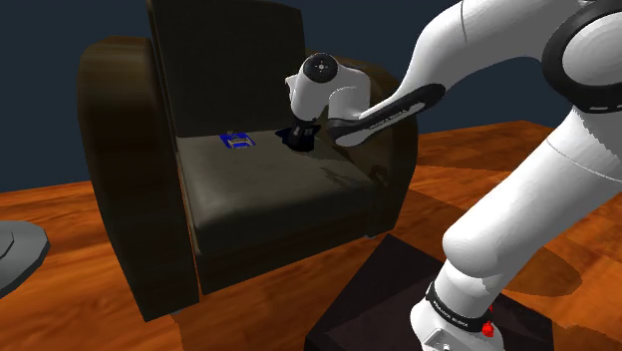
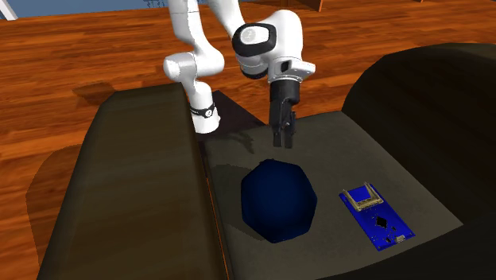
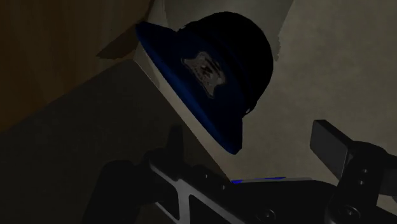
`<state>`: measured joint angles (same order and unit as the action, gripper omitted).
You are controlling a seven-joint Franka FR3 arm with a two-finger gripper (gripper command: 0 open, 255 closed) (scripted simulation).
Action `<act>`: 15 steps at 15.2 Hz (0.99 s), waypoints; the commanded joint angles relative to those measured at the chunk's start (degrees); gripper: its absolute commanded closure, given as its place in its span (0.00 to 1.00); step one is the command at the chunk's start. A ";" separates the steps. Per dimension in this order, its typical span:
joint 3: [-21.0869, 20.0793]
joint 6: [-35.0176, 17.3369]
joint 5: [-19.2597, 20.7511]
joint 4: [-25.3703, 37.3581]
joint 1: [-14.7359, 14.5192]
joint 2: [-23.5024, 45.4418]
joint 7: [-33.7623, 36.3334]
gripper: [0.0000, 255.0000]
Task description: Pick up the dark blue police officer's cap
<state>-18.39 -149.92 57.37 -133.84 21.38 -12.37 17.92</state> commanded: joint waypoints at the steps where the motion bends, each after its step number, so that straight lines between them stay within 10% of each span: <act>1: -2.29 -0.21 11.02 4.21 2.43 4.22 7.23 0.00; 3: -3.60 0.99 20.61 8.11 3.31 7.90 13.35 0.00; 13: -3.86 1.78 29.67 7.69 3.13 11.76 22.21 0.00; 14: -3.86 1.74 29.63 7.58 3.14 11.64 22.20 1.00; 15: -3.86 1.75 29.59 7.61 3.13 11.65 22.16 1.00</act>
